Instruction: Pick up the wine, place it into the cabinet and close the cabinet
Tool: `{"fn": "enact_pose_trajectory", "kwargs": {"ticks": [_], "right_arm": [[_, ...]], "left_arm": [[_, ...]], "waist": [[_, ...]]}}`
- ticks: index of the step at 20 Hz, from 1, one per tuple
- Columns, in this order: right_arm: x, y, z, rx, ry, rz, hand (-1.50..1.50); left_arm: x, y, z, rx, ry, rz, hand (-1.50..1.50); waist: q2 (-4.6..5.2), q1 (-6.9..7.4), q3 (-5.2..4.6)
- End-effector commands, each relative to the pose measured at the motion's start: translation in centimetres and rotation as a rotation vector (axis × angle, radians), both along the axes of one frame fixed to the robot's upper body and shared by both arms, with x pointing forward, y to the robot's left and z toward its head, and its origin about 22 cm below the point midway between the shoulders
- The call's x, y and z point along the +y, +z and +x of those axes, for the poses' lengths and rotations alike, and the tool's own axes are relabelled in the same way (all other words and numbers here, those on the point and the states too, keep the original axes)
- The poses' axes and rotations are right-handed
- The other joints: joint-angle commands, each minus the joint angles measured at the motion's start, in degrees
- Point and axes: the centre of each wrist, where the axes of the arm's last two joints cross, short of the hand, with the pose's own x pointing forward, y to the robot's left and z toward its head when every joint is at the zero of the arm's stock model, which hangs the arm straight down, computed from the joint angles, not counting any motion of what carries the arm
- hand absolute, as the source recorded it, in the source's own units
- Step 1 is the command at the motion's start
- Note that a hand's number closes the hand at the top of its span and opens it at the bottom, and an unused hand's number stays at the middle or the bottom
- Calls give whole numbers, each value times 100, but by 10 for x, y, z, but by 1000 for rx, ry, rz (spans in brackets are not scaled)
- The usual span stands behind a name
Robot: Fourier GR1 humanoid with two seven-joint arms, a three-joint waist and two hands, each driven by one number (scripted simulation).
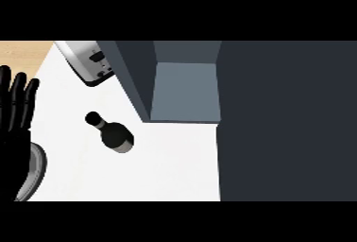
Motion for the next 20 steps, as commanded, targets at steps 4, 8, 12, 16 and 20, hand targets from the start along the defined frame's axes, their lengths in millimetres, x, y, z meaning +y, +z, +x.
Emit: {"fn": "enact_pose_trajectory", "kwargs": {"ticks": [4, 8, 12, 16, 20], "right_arm": [[-6, 6, -20, -22, 14, -8, -150], [9, -13, -34, 164, 282, 41, -150], [-12, -3, -47, 180, 302, 32, -150], [-13, 17, -54, 192, 286, 39, -150], [-21, 20, -62, 205, 272, 58, -150]], "left_arm": [[-4, -7, 46, -11, 243, 36, -150], [-27, -20, 48, 176, 224, -305, -150], [-60, -12, 73, 179, 237, -352, -150], [-70, -3, 93, 175, 216, -356, -150], [-72, -12, 82, 188, 214, -367, -150]], "waist": [[-22, -198, 136], [-4, -306, 127], [-28, -241, 137], [-36, -135, 134], [-40, -102, 135]]}}
